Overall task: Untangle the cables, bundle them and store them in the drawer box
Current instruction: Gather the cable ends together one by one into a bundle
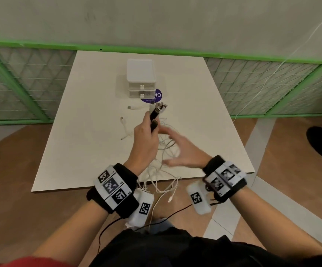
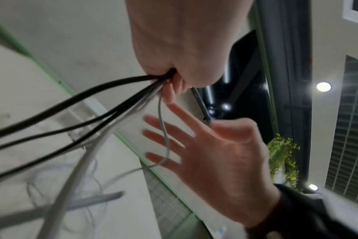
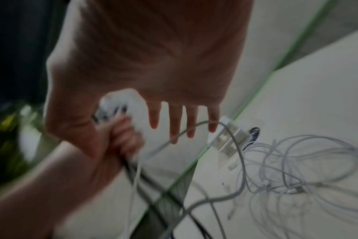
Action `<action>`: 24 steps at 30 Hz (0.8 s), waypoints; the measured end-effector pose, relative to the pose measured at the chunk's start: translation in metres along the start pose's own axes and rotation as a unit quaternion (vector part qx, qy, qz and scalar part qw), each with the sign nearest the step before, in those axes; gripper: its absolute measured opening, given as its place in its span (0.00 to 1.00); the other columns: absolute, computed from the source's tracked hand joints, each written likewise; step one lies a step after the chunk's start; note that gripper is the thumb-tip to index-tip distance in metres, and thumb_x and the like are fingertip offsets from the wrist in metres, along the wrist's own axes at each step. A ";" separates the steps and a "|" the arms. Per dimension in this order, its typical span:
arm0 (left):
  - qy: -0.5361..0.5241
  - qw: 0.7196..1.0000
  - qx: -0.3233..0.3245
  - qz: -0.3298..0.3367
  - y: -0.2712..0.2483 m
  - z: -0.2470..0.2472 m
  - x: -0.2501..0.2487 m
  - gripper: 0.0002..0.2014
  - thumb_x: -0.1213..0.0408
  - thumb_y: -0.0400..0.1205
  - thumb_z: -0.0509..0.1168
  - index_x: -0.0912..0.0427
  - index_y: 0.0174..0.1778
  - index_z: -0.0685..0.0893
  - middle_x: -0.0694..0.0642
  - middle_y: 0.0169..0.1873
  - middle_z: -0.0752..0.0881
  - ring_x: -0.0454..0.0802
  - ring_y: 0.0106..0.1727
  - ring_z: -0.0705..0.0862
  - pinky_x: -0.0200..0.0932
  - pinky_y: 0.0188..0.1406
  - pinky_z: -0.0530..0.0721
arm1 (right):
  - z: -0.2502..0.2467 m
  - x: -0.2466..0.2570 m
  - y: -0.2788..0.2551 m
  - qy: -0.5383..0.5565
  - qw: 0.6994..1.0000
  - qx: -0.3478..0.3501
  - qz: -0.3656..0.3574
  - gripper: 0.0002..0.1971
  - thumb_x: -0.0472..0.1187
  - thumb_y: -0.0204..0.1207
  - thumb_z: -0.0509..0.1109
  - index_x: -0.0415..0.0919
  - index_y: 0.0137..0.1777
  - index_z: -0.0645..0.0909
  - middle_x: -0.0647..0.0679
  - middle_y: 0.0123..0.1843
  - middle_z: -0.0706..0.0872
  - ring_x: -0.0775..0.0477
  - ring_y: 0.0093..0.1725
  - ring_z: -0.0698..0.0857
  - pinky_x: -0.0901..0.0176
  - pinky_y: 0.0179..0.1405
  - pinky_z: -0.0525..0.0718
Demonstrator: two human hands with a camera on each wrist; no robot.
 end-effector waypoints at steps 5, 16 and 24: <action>-0.112 0.992 -0.018 -0.047 -0.001 0.012 -0.004 0.06 0.65 0.87 0.54 0.56 0.45 0.73 0.46 0.24 0.72 0.38 0.22 0.70 0.34 0.25 0.70 | 0.043 -0.013 0.023 0.025 0.996 -0.084 0.019 0.19 0.40 0.72 0.68 0.33 0.61 0.76 0.51 0.52 0.82 0.56 0.51 0.80 0.73 0.47 0.76; -0.238 0.953 0.121 -0.143 0.008 0.008 0.002 0.14 0.63 0.88 0.50 0.56 0.35 0.68 0.42 0.18 0.66 0.36 0.17 0.61 0.29 0.16 0.63 | 0.079 -0.036 0.006 -0.059 0.959 0.259 0.095 0.14 0.42 0.82 0.62 0.34 0.41 0.85 0.47 0.38 0.86 0.51 0.39 0.82 0.62 0.49 0.81; -0.087 0.973 0.109 -0.181 -0.004 0.016 0.034 0.12 0.62 0.87 0.52 0.50 0.36 0.71 0.49 0.26 0.70 0.40 0.22 0.68 0.37 0.24 0.68 | 0.072 -0.055 0.029 -0.180 0.975 0.046 0.121 0.22 0.49 0.72 0.74 0.26 0.41 0.79 0.32 0.38 0.85 0.35 0.37 0.81 0.38 0.41 0.81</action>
Point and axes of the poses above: each hand's wrist, its own y-axis towards the middle knuckle, its own z-axis out of the palm, x = y × z, the point moved 4 cm from there along y, towards the middle knuckle
